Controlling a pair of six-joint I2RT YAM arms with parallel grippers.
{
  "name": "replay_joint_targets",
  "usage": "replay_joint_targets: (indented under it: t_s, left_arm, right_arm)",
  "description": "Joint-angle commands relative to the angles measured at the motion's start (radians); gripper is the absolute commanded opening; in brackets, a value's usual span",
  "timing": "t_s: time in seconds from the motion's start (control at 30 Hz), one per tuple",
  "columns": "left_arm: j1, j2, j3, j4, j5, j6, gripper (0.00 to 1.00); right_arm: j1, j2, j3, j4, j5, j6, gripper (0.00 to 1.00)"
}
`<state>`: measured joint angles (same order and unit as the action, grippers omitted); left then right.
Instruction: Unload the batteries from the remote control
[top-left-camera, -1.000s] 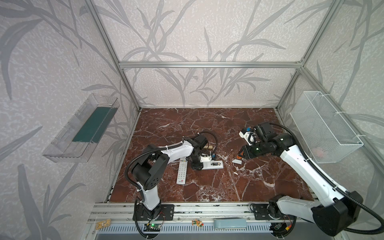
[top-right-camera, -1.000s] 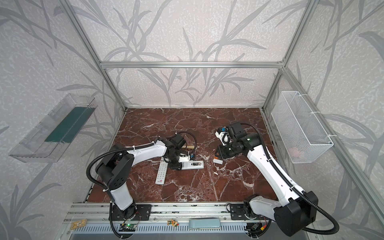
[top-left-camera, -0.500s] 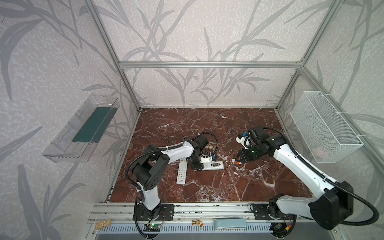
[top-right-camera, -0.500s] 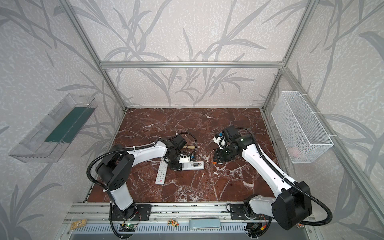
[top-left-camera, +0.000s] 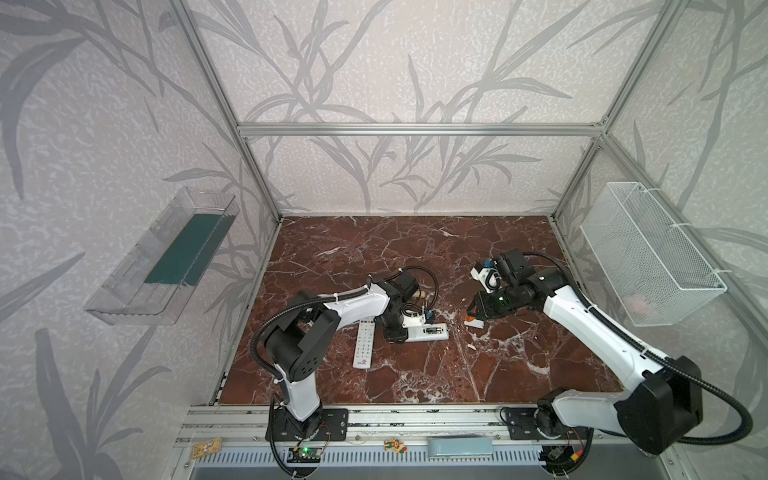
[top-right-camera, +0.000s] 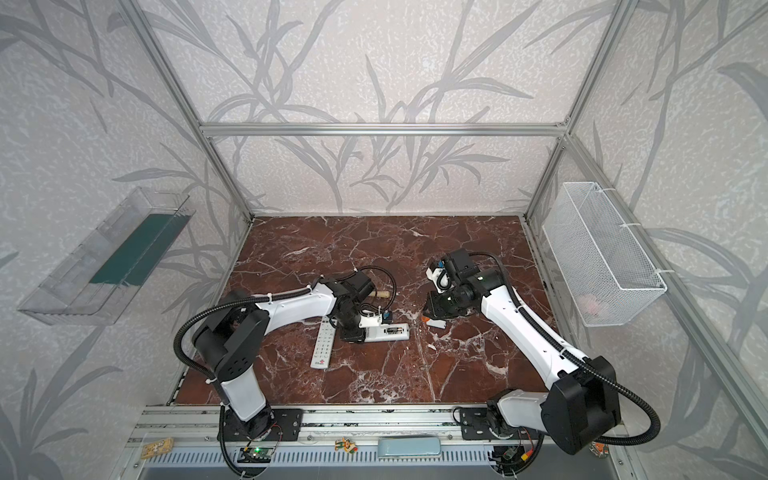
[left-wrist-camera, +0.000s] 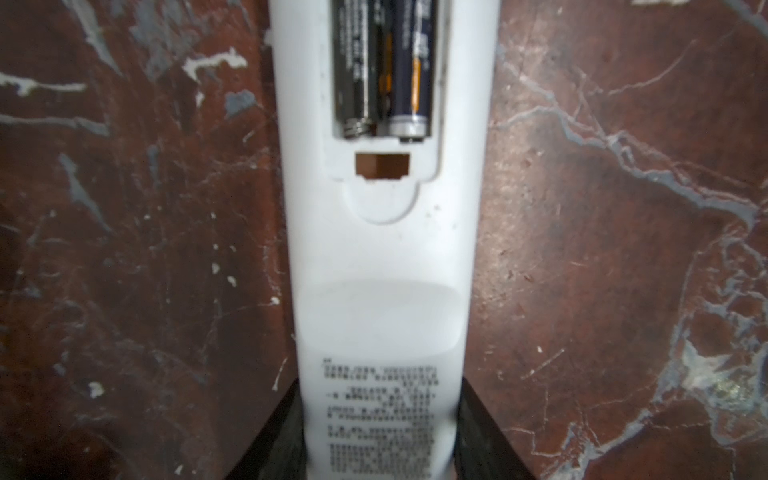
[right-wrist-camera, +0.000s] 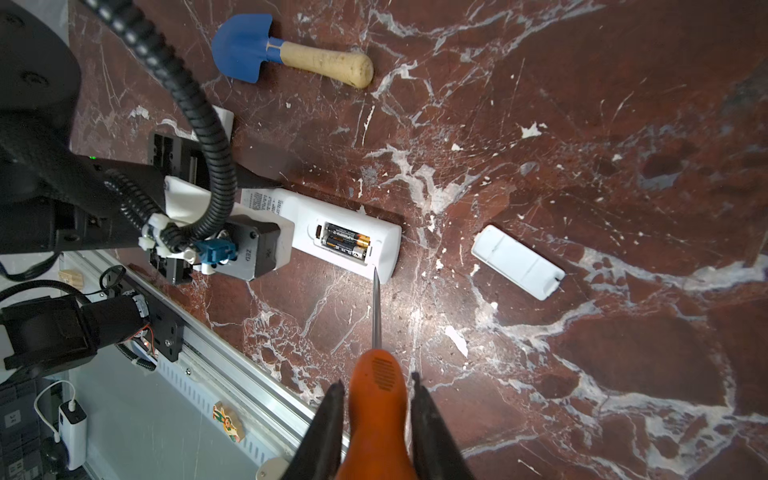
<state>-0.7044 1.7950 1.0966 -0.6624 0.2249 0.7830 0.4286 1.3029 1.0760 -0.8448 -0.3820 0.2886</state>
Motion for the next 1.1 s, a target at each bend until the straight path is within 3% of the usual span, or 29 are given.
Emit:
replay_joint_targets:
  t_s: [0.0,0.8,1.07]
  left_arm:
    - [-0.02,-0.003,-0.009,-0.042,0.018,0.009,0.29]
    - [-0.035,0.013,0.009,-0.037,-0.029,-0.031,0.24]
    - [-0.038,0.015,0.02,-0.036,-0.041,-0.055,0.24]
  right_arm:
    - [0.005,-0.002,-0.005,0.04,-0.006,0.044,0.0]
    - [0.03,0.049,-0.045,0.07,0.005,0.091,0.0]
    - [0.042,0.05,-0.085,0.096,-0.008,0.168,0.0]
